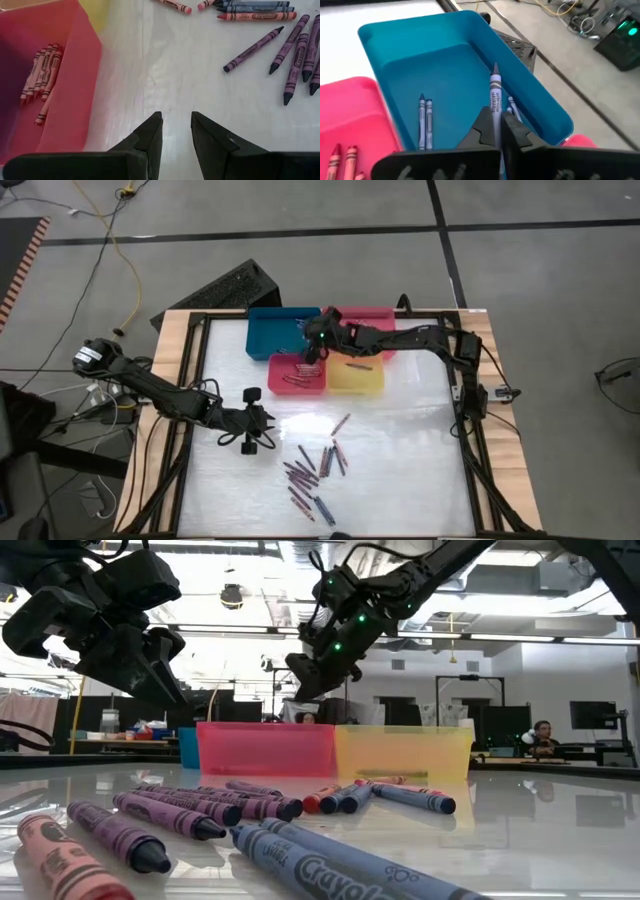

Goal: Sort crayons
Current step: Put the blue crayon into the blue bin

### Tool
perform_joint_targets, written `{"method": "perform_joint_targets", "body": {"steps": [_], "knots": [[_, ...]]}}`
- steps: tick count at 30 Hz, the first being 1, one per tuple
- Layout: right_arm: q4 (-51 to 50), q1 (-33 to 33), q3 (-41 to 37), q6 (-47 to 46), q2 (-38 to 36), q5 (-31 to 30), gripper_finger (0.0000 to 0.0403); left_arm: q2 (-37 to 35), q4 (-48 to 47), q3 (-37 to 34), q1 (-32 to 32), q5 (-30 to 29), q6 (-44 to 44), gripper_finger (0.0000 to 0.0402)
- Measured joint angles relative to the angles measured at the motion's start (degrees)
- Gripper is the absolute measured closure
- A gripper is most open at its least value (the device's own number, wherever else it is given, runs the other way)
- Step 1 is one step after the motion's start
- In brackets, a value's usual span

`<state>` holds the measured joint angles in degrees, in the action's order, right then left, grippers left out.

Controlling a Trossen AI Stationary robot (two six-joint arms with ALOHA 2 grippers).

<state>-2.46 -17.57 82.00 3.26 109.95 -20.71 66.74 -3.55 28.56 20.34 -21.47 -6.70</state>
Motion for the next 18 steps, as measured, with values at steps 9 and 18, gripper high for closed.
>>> {"method": "perform_joint_targets", "body": {"steps": [9, 18], "knots": [[2.1, -3.6, 0.0, -5.8, 0.0, 5.6, 0.0391, 0.0, 0.0, 0.0, 0.0, -0.3, 0.0, 0.0307], [7.2, -3.0, 0.1, -6.3, 1.1, 5.9, 0.0391, 0.0, 0.1, 0.0, 0.0, -0.4, 0.0, 0.0307]]}}
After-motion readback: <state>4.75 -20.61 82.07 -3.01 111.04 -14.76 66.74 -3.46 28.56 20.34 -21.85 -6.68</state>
